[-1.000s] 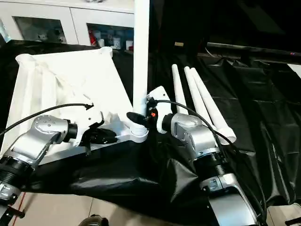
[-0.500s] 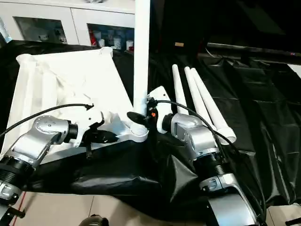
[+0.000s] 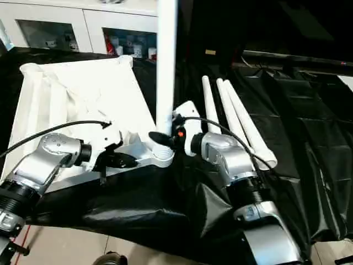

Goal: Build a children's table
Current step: Insert table leg to table base

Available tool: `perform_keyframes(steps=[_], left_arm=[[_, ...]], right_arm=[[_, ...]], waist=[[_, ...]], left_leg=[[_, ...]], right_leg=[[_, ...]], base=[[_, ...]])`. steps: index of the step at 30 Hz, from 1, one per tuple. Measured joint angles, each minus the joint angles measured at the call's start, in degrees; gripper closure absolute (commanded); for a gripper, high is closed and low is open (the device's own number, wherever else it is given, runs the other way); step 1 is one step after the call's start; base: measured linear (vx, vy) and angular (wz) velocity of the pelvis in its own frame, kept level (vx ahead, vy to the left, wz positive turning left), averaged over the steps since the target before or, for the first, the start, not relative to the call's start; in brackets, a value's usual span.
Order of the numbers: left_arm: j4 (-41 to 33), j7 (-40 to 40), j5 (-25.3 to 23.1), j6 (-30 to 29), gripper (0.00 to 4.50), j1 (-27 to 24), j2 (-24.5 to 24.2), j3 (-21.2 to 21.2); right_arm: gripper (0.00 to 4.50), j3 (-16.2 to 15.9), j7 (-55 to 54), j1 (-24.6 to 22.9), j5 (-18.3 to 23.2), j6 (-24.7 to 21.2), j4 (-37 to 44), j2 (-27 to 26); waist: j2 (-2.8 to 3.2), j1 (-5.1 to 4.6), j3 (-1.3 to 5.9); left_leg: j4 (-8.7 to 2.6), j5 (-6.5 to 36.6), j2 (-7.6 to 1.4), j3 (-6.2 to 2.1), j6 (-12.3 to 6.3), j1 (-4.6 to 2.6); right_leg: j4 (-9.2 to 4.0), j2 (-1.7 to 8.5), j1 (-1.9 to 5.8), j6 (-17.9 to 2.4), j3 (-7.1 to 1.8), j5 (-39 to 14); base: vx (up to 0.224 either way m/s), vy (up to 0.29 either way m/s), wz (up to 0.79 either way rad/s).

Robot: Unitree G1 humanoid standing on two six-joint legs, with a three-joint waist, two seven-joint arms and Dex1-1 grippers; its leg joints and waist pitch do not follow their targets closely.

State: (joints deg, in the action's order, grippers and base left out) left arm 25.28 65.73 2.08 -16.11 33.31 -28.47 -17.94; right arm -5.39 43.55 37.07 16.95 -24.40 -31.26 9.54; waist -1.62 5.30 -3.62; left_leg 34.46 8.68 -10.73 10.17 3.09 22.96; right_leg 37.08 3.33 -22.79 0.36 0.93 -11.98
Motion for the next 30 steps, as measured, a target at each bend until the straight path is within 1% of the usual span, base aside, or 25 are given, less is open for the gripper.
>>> perform_keyframes(steps=[3, 6, 8, 9, 11, 14, 18, 21, 25, 28, 30], left_arm=[[0.37, -0.32, 0.0, 0.02, 4.5, 0.17, 0.35, 0.11], [0.52, -0.45, 0.02, 0.04, 4.5, 0.24, 0.57, 0.13], [0.69, -0.84, 0.13, 0.04, 4.5, 0.24, 0.95, 0.13], [0.83, -0.89, 0.28, 0.05, 4.5, 0.26, 0.93, 0.15], [0.94, -1.14, 0.28, 0.05, 4.5, 0.28, 1.0, 0.14], [1.41, -1.51, 0.26, 0.28, 4.5, 0.33, 1.3, 0.2], [2.36, -1.77, 0.24, 0.83, 4.5, 0.54, 1.84, 0.2], [2.61, -1.91, 0.25, 1.16, 4.5, 0.6, 2.1, 0.19], [2.61, -1.84, 0.26, 1.31, 4.5, 0.61, 2.13, 0.16], [2.73, -1.8, 0.24, 1.42, 4.5, 0.61, 2.13, 0.12], [2.75, -1.77, 0.06, 1.55, 4.5, 0.61, 2.13, 0.1]], right_arm=[[2.61, 2.11, -0.18, -0.35, 1.64, -0.16, -1.14, -0.48], [2.61, 3.5, -0.54, -1.42, 3.09, 0.21, -1.32, -0.65], [2.61, 4.36, -0.5, -3.57, 3.6, 3.12, -0.68, -1.15], [2.61, 4.71, -0.49, -4.17, 3.69, 4.39, -0.65, -1.51], [2.61, 4.82, -0.48, -4.65, 3.69, 5.55, -0.65, -1.66], [2.61, 5.79, -0.59, -6.3, 3.8, 8.72, -0.92, -2.61], [2.61, 6.79, -1.01, -9.14, 3.95, 13.29, -0.68, -3.98], [2.61, 6.6, -1.23, -10.81, 3.83, 15.62, 0.53, -4.05], [2.61, 5.44, -1.9, -12.38, 2.69, 17.54, 2.46, -3.96], [2.61, 3.87, -1.85, -12.46, 0.61, 18.78, 3.33, -3.4], [2.61, 1.65, -1.57, -12.24, -1.74, 20.05, 3.92, -2.09]], waist=[[0.0, 0.08, 0.0], [0.0, 0.24, 0.0], [0.03, 0.55, 0.02], [0.08, 0.53, 0.03], [0.1, 0.52, 0.04], [0.12, 0.54, 0.06], [0.31, 0.67, 0.14], [0.33, 0.85, 0.15], [0.41, 1.03, 0.14], [0.53, 1.02, 0.17], [0.54, 1.0, 0.19]], left_leg=[[-0.01, 0.0, 0.0, 0.0, 0.0, 0.0], [0.0, 0.0, -0.01, 0.0, 0.0, 0.0], [0.0, 0.0, -0.02, 0.0, 0.0, -0.01], [0.0, 0.0, -0.01, 0.01, 0.0, 0.0], [0.0, 0.0, -0.01, 0.01, 0.0, -0.02], [0.0, 0.0, -0.02, 0.01, 0.0, -0.05], [0.0, 0.0, 0.0, 0.01, 0.0, -0.08], [0.0, 0.0, 0.0, 0.01, 0.0, -0.08], [-0.03, 0.0, 0.0, 0.01, 0.0, -0.07], [-0.04, 0.0, 0.01, 0.01, 0.0, -0.07], [-0.04, 0.0, 0.01, 0.01, 0.0, -0.07]], right_leg=[[0.01, 0.0, 0.01, -0.04, 0.01, 0.02], [0.0, 0.0, 0.02, -0.04, 0.02, 0.02], [-0.03, 0.0, 0.05, -0.03, 0.03, 0.02], [-0.03, 0.01, 0.04, -0.03, 0.01, 0.02], [-0.02, 0.01, 0.05, -0.04, 0.02, 0.03], [-0.01, 0.01, 0.08, -0.05, 0.03, 0.03], [-0.03, 0.04, 0.13, -0.05, 0.02, 0.03], [-0.04, 0.04, 0.15, -0.05, 0.02, 0.03], [-0.05, 0.04, 0.13, -0.04, 0.02, 0.03], [-0.06, 0.04, 0.12, -0.03, 0.02, 0.02], [-0.06, 0.04, 0.12, -0.02, 0.02, 0.01]], base=[[0.0, 0.0, 0.0], [0.0, 0.0, 0.0], [0.0, 0.0, 0.0], [0.0, 0.0, 0.0], [0.0, 0.0, 0.0], [0.0, 0.0, 0.0], [0.0, 0.0, 0.0], [0.0, 0.0, 0.0], [0.0, 0.0, 0.0], [0.0, 0.0, 0.0], [0.0, 0.0, 0.0]])
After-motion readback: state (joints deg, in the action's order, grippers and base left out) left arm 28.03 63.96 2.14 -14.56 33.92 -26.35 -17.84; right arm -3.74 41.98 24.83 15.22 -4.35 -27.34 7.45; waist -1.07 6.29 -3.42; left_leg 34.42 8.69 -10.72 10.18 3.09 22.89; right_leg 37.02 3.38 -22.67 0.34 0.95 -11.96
